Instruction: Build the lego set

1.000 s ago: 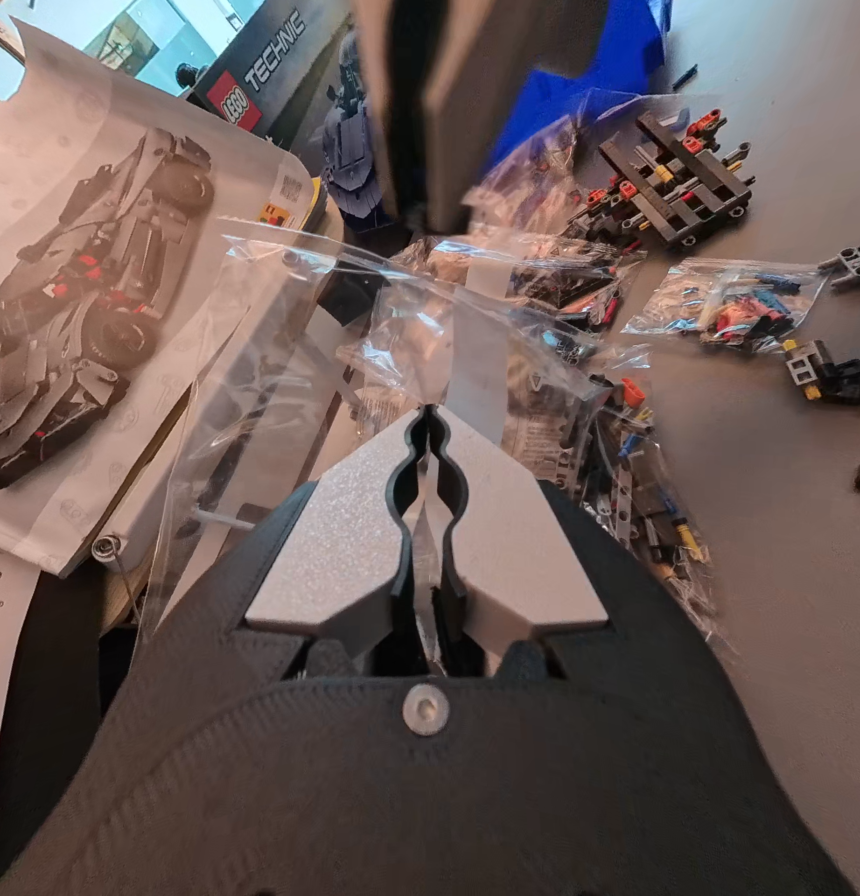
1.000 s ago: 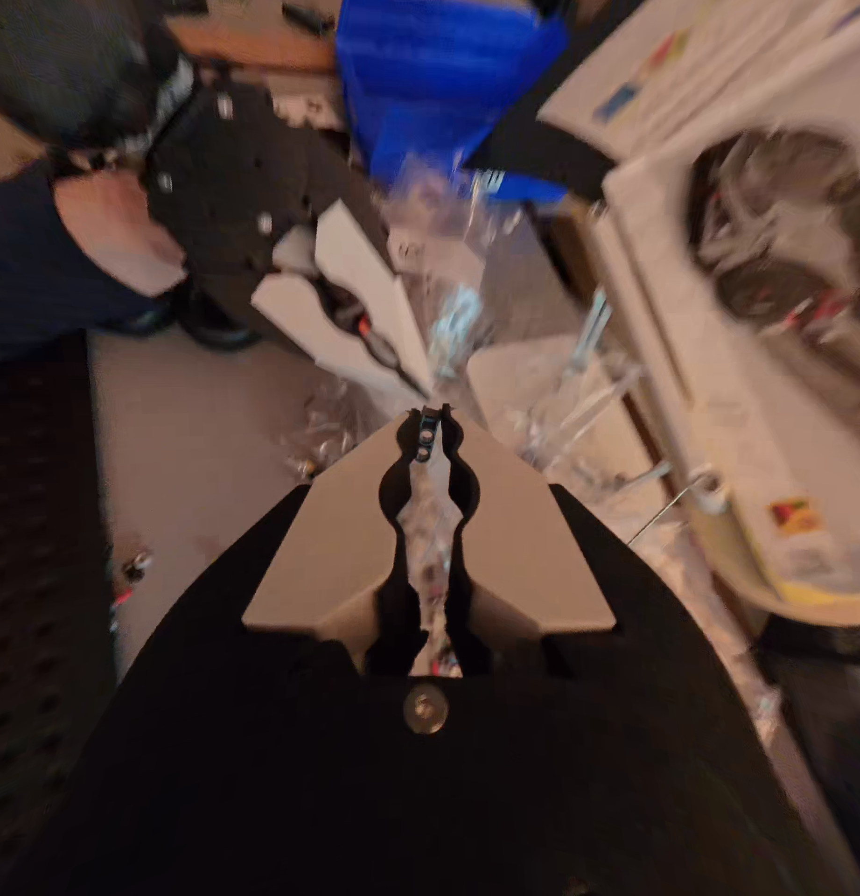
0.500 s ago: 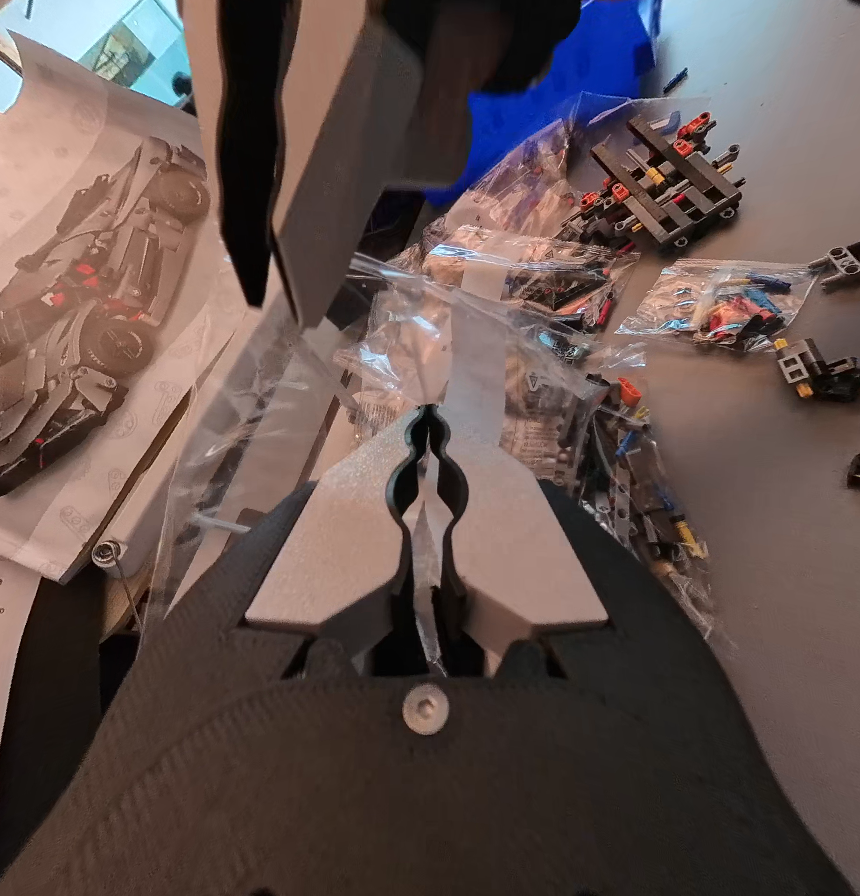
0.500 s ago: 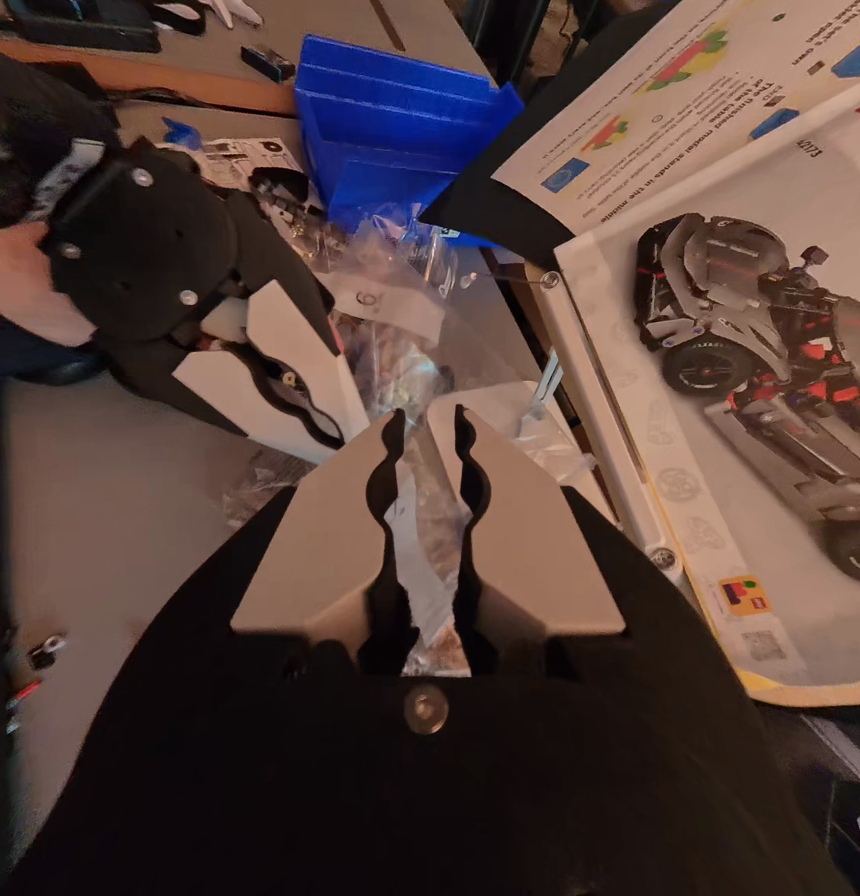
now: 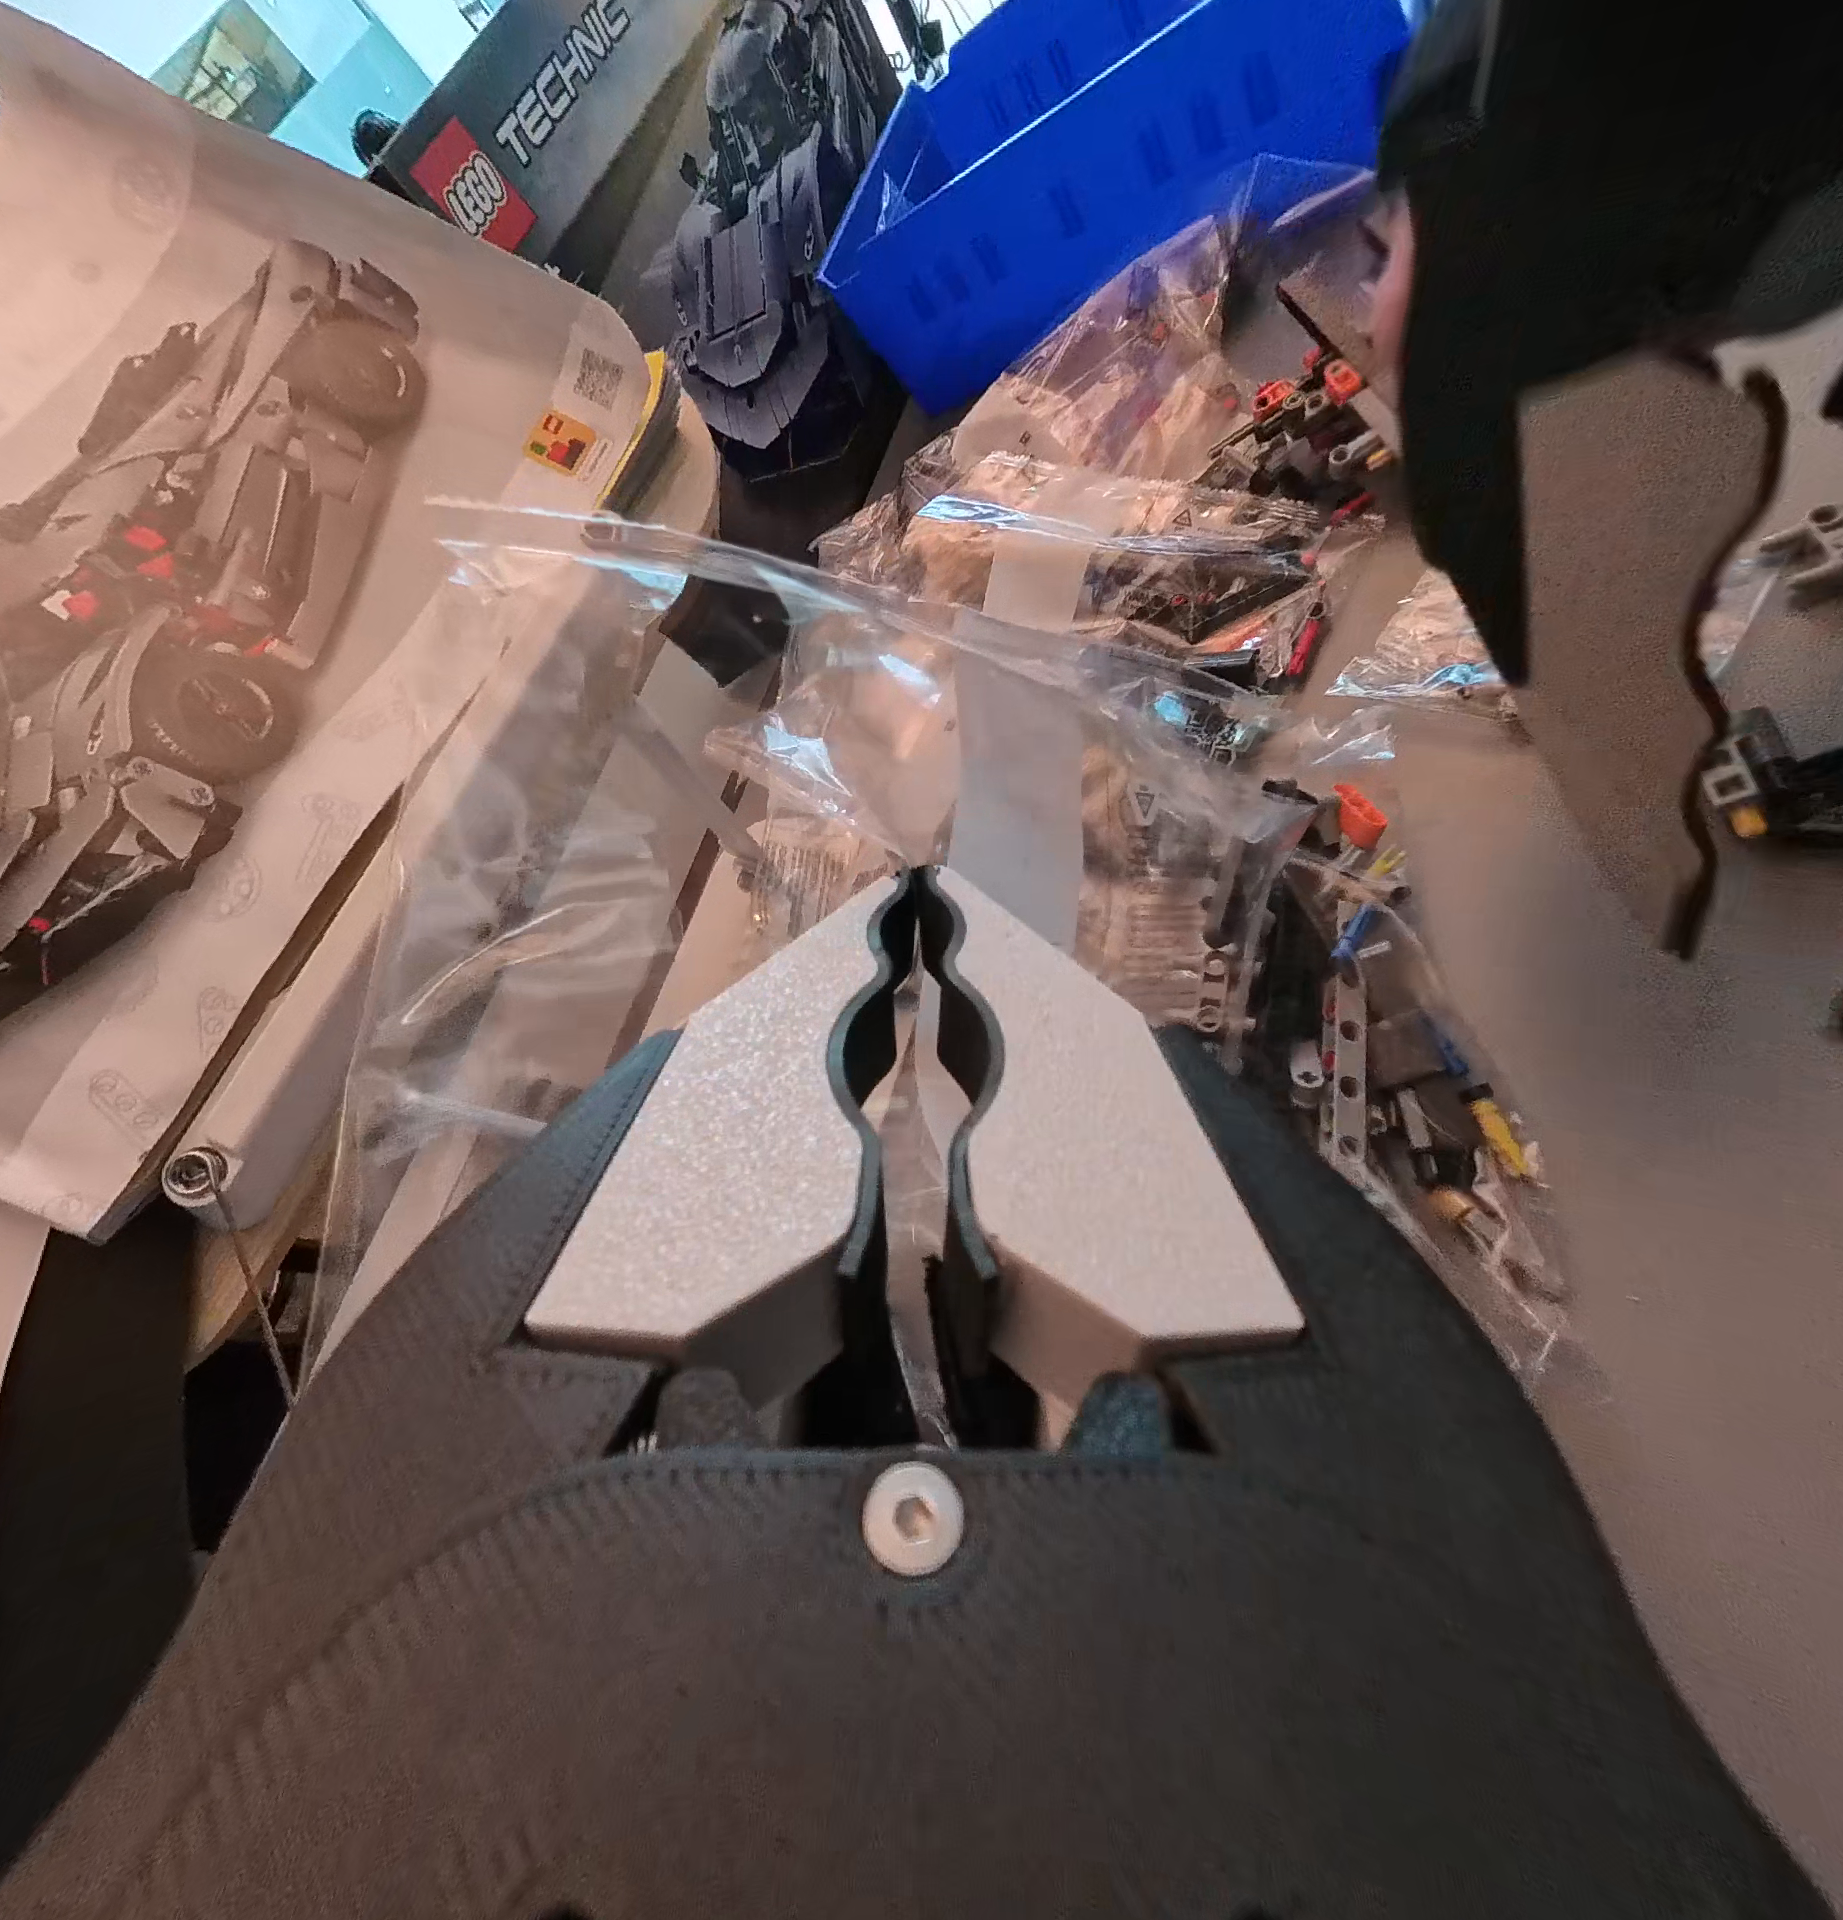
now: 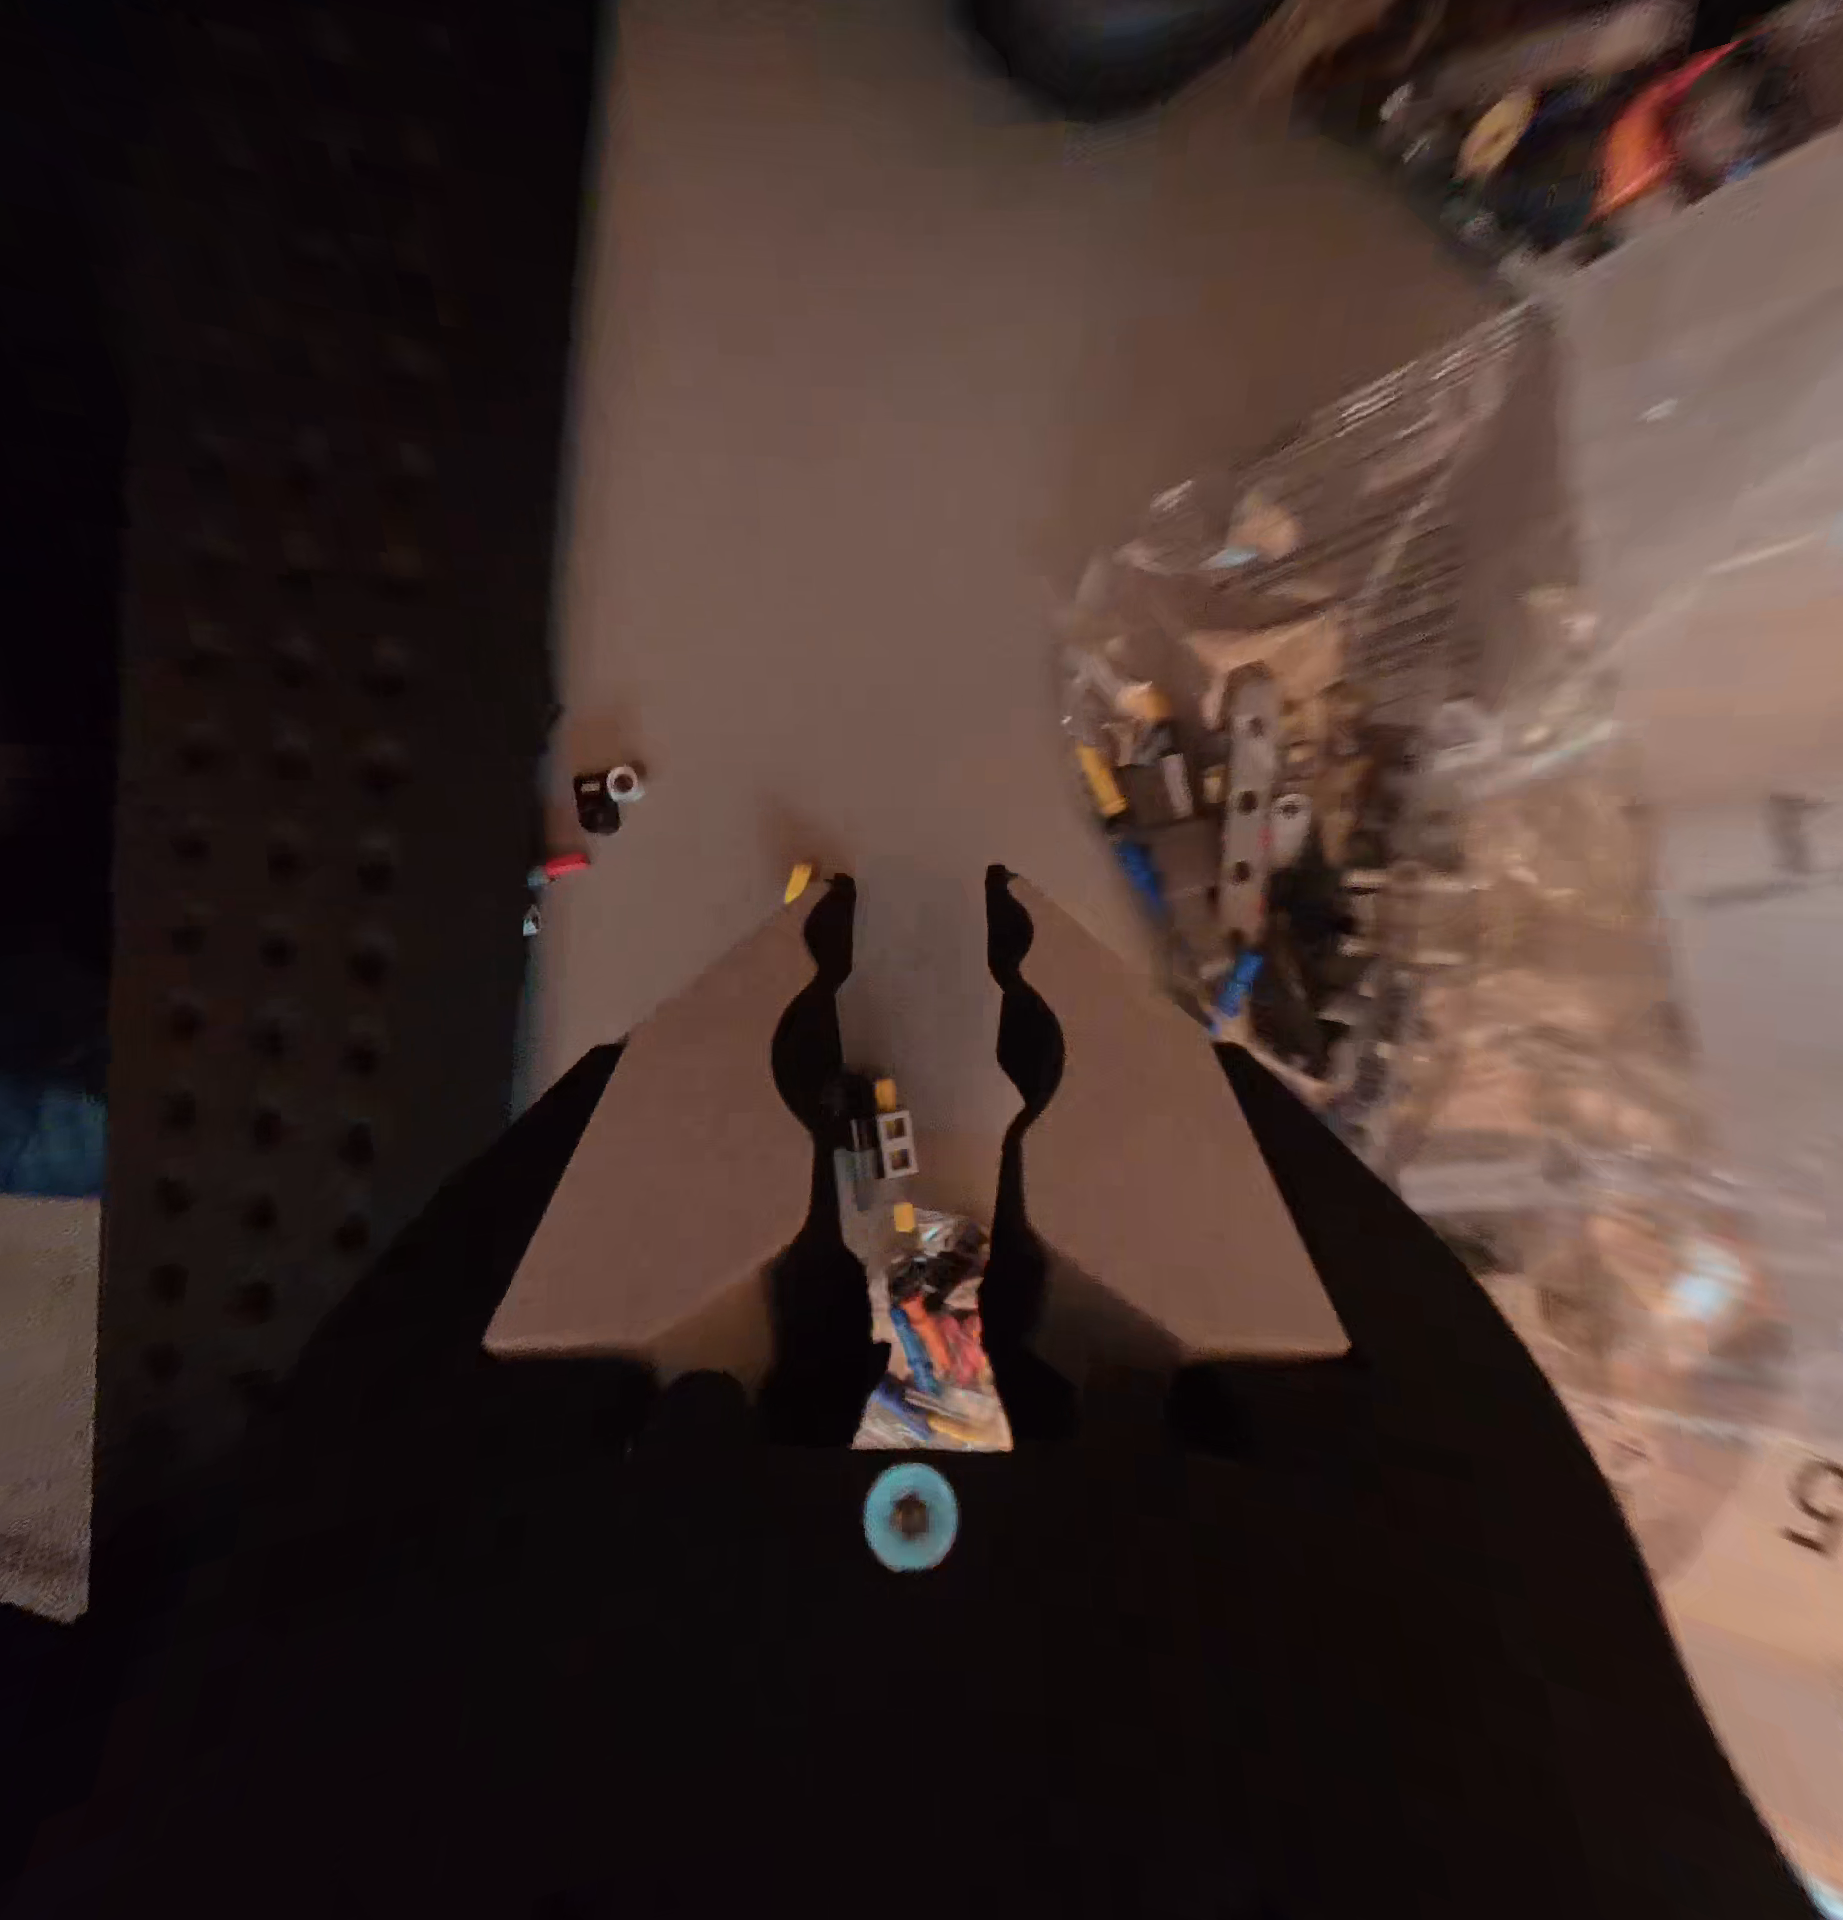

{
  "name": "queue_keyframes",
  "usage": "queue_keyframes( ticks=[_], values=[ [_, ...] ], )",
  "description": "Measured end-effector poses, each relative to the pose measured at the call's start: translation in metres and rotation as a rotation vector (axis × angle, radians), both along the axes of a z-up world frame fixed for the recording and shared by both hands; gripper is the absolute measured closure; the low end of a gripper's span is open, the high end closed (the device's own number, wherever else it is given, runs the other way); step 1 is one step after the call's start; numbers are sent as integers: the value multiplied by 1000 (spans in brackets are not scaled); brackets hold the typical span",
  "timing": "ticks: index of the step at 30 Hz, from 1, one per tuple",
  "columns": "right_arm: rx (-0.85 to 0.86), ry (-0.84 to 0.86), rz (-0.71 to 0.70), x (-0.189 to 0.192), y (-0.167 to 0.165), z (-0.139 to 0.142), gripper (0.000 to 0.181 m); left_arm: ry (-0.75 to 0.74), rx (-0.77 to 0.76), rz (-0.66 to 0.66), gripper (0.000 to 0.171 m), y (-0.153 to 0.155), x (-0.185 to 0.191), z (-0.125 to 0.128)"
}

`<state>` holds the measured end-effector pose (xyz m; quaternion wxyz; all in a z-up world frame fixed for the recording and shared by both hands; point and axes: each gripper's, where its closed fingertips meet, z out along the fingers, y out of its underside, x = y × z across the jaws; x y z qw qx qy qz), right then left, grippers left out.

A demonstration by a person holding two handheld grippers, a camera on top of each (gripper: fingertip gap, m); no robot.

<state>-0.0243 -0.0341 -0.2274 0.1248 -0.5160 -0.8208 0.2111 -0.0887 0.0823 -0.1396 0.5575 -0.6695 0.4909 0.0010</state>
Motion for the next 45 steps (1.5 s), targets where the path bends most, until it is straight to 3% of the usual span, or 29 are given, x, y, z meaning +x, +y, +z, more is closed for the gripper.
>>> queue_keyframes(
  ticks=[6,12,23,28,39,45],
  values=[
    [-20,-96,34,15,-12,-35,157,5,-4,1,171,0,0,-2],
    [-38,-70,29,14,-13,-34,160,7,-7,-1,171,0,1,-3],
    [-18,2,-116,41,35,-16,159,8,-14,5,171,2,-1,-5],
    [-33,30,-116,54,41,-11,155,12,-19,7,171,3,0,-7],
    [-60,-47,-29,65,23,-31,149,24,-31,6,171,4,2,-13],
    [-42,-103,-24,66,23,-47,160,25,-34,6,171,4,1,-13]
  ],
)
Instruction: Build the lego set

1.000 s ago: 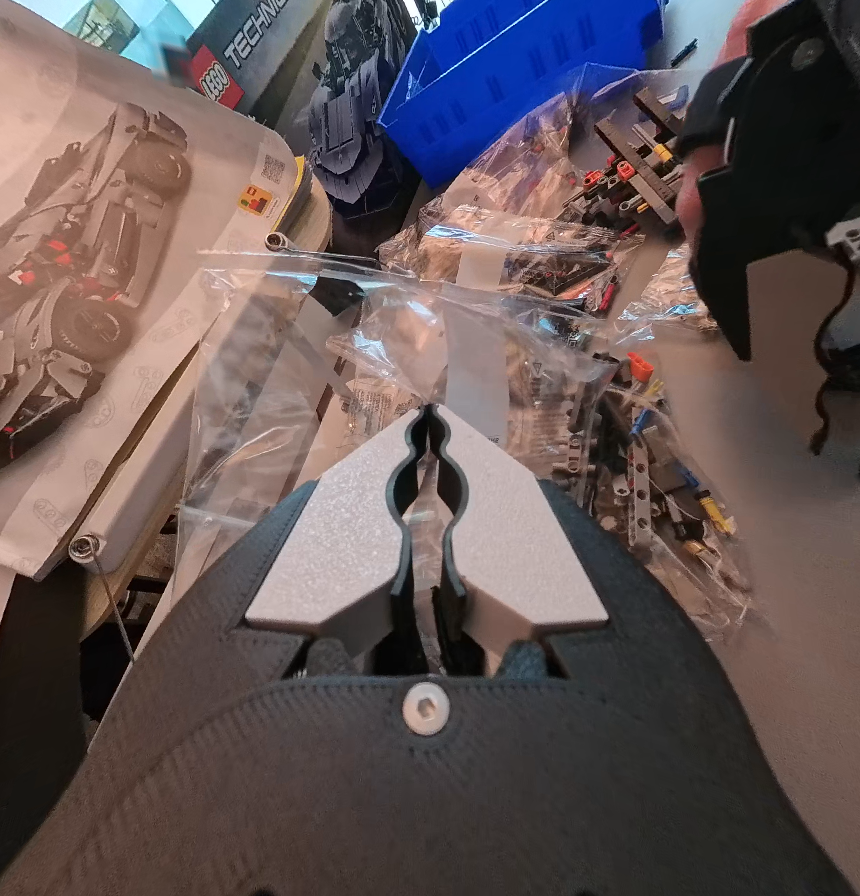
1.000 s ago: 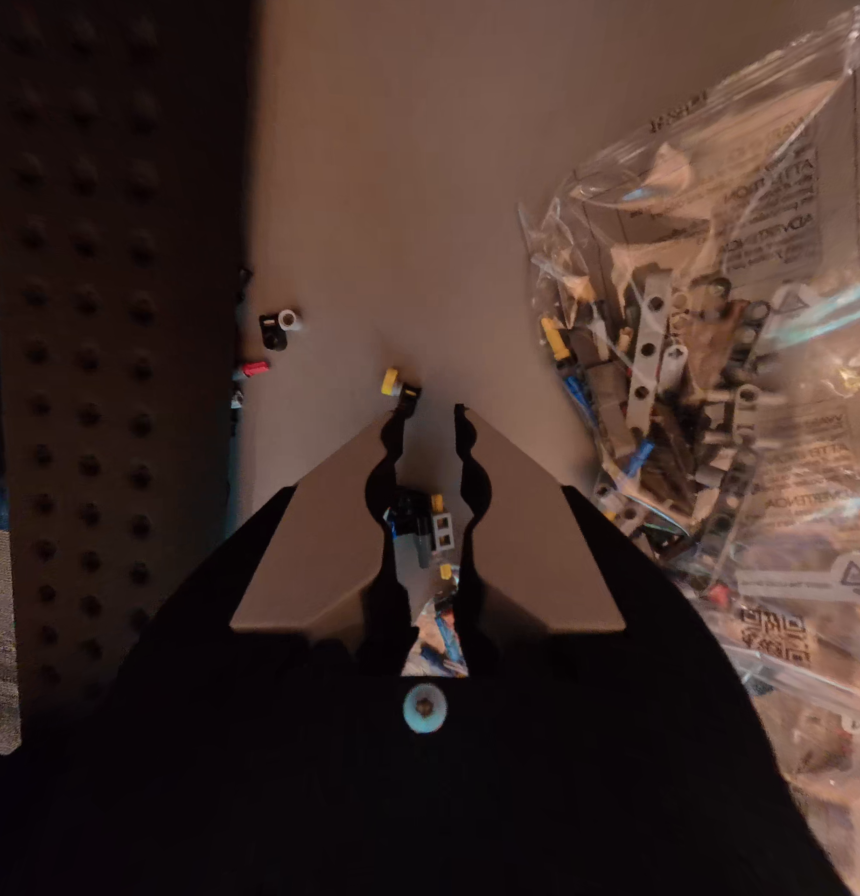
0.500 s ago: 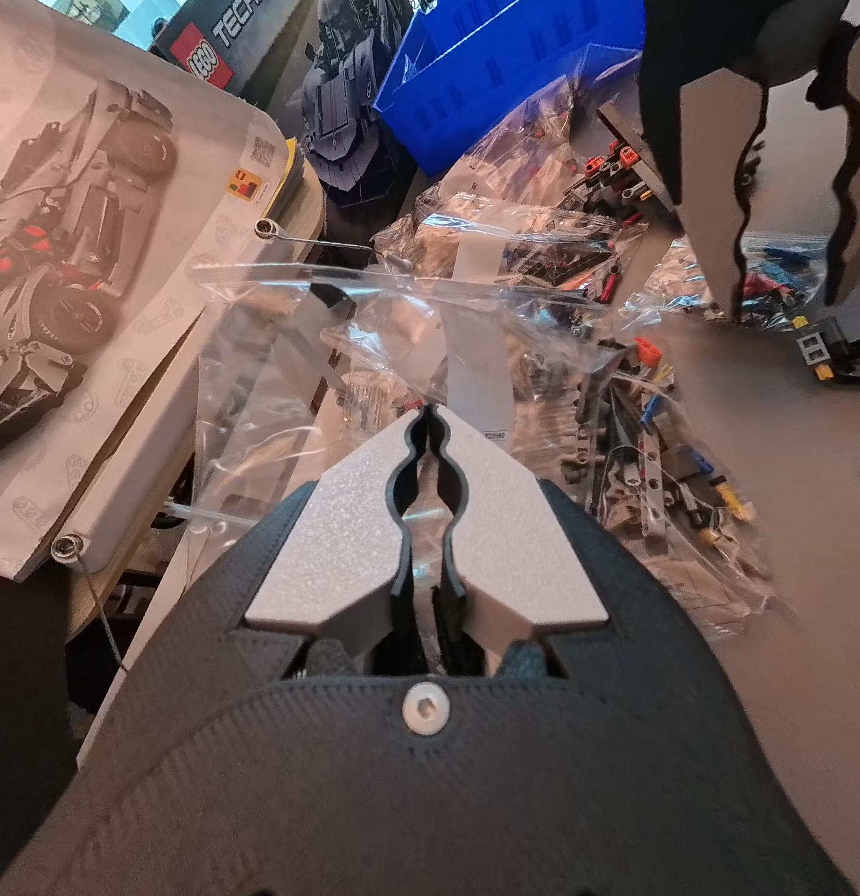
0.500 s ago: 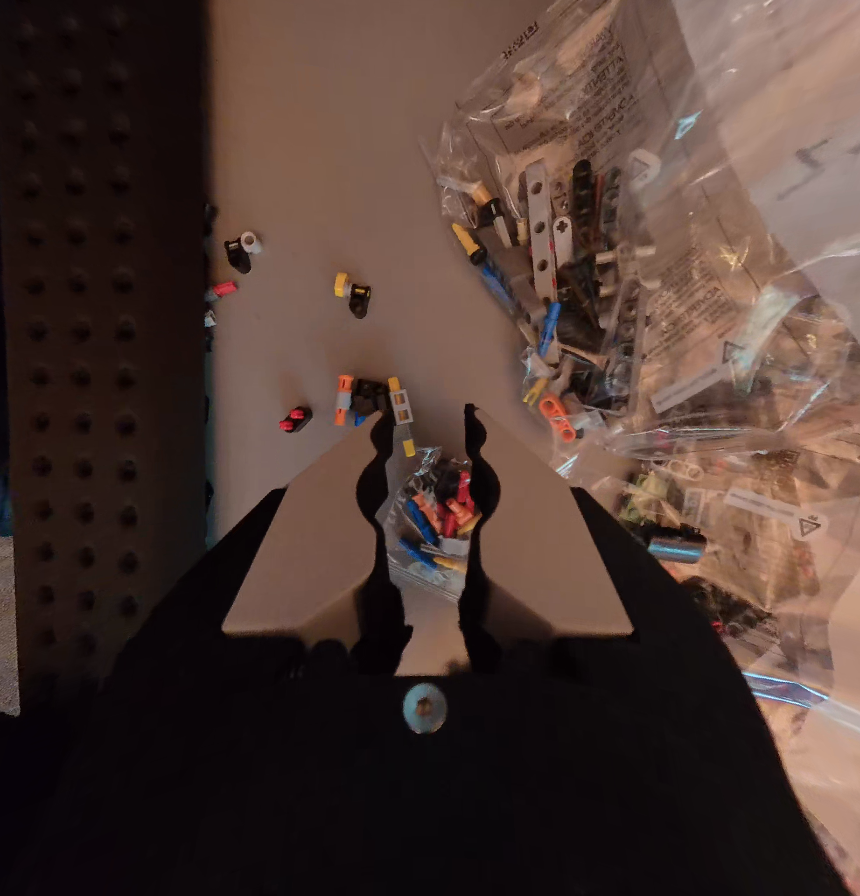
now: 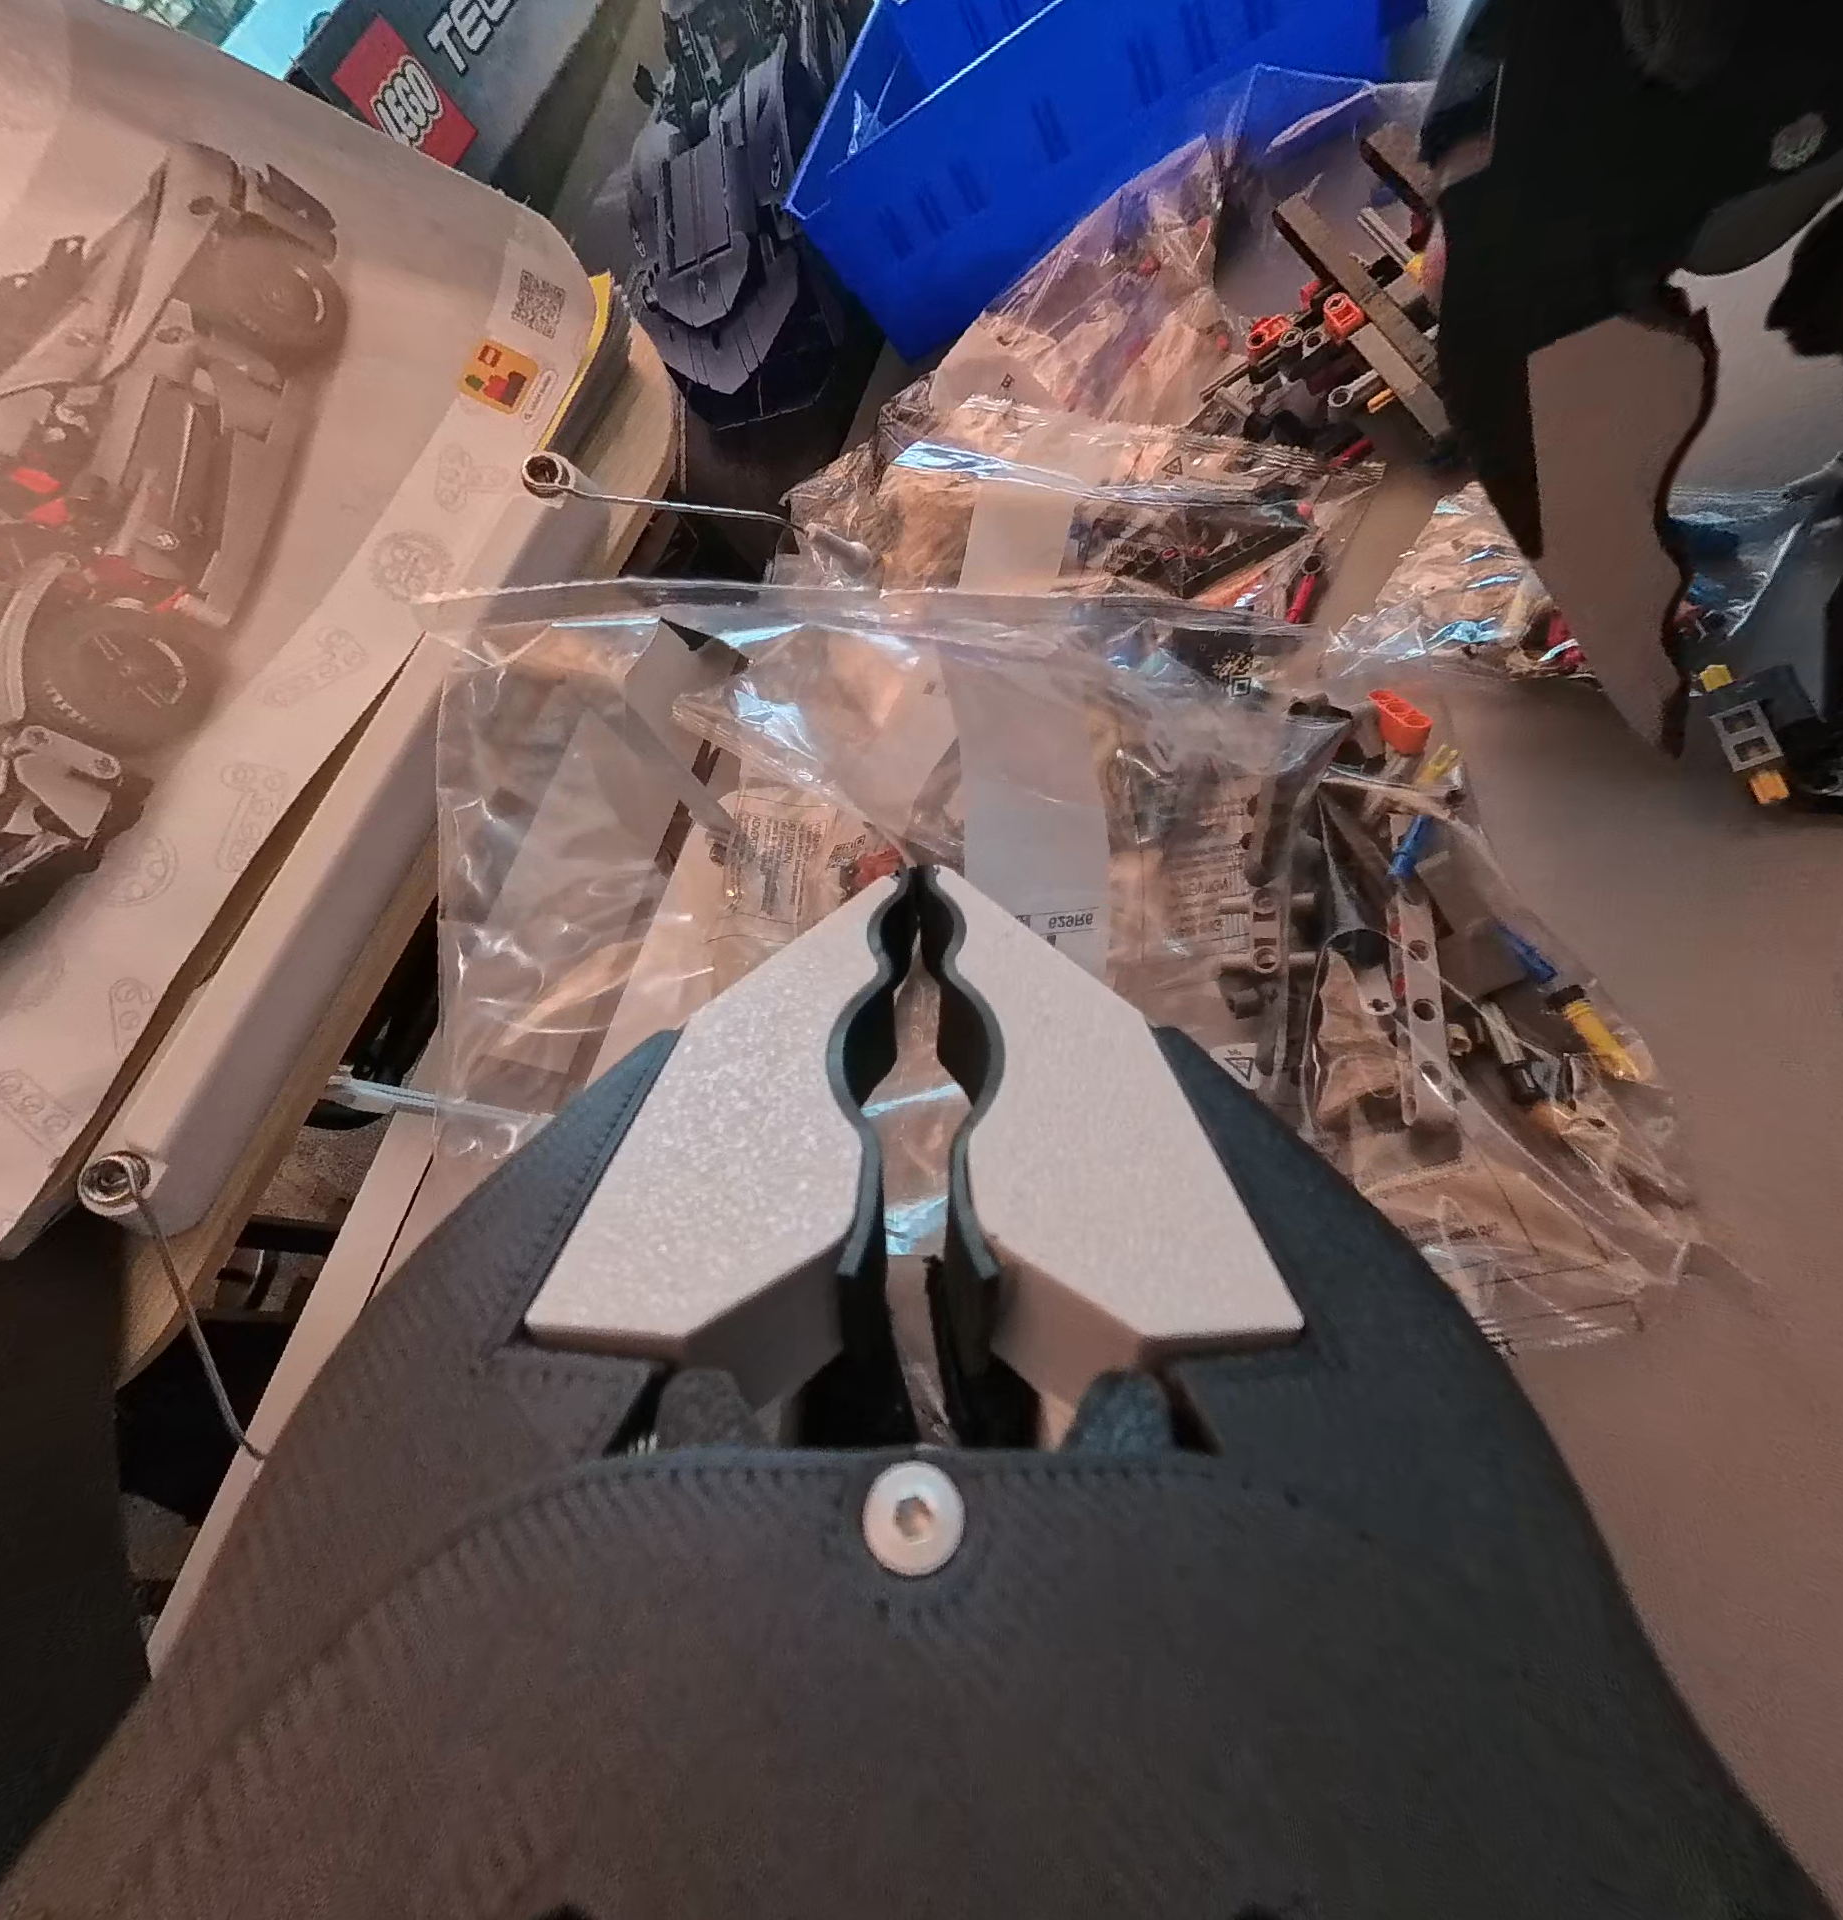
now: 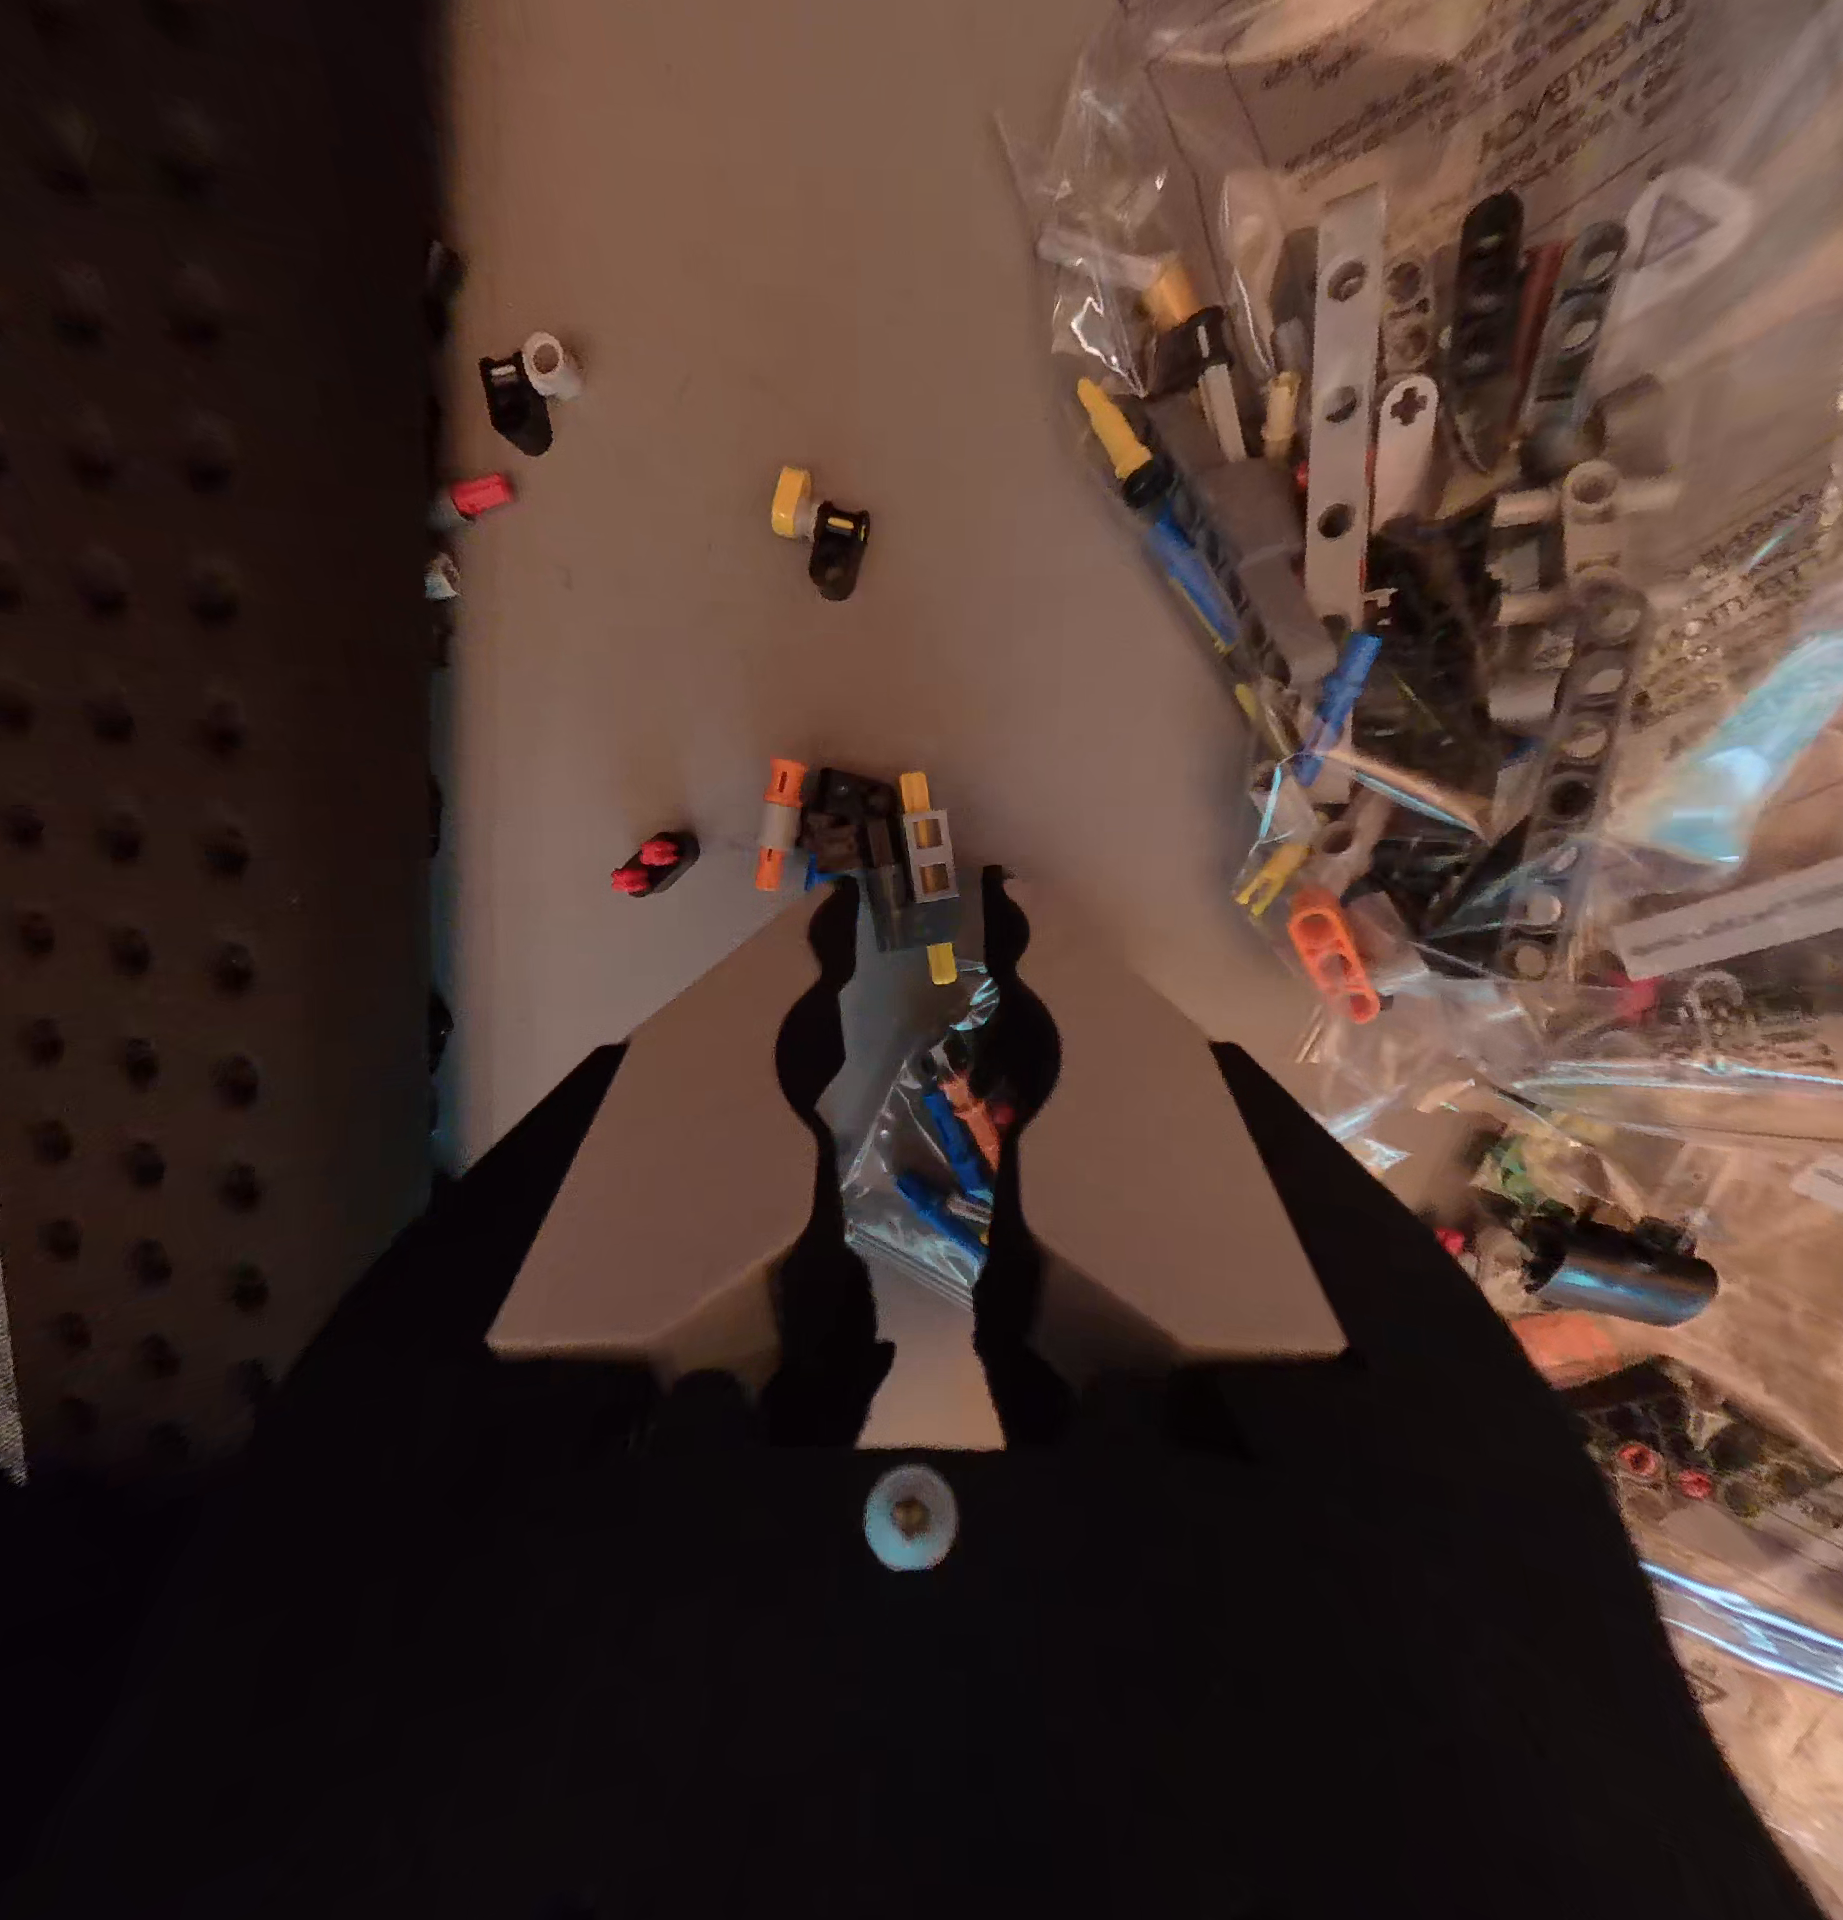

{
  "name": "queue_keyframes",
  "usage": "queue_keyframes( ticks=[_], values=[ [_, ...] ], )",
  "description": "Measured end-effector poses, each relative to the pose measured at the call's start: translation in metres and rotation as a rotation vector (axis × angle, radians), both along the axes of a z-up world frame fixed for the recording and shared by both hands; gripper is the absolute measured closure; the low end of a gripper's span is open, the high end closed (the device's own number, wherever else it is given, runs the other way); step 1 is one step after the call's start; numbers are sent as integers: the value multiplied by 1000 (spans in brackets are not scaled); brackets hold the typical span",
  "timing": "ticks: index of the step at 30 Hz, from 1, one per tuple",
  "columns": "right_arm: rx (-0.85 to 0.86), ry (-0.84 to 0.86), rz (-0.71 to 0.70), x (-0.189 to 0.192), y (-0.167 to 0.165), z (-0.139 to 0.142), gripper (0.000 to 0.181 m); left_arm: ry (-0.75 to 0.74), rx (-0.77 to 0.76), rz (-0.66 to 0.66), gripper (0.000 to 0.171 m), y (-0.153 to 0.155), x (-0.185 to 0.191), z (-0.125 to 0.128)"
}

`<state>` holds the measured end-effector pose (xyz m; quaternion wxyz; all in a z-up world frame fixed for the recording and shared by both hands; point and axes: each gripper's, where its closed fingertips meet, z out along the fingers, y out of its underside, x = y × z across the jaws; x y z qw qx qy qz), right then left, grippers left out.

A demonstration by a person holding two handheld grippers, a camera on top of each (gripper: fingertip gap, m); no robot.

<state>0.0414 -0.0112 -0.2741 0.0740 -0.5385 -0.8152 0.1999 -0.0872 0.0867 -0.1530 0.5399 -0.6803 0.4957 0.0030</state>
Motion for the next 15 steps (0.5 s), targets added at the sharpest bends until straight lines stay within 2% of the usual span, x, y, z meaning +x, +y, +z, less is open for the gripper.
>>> queue_keyframes(
  ticks=[4,13,15],
  values=[
    [-3,-10,-3,0,0,-3,166,-1,-2,1,171,0,-1,0],
    [23,53,-47,-19,9,-1,167,3,-5,0,171,0,0,-2],
    [38,50,-59,-23,10,-3,162,6,-6,0,171,1,1,-2]
  ],
)
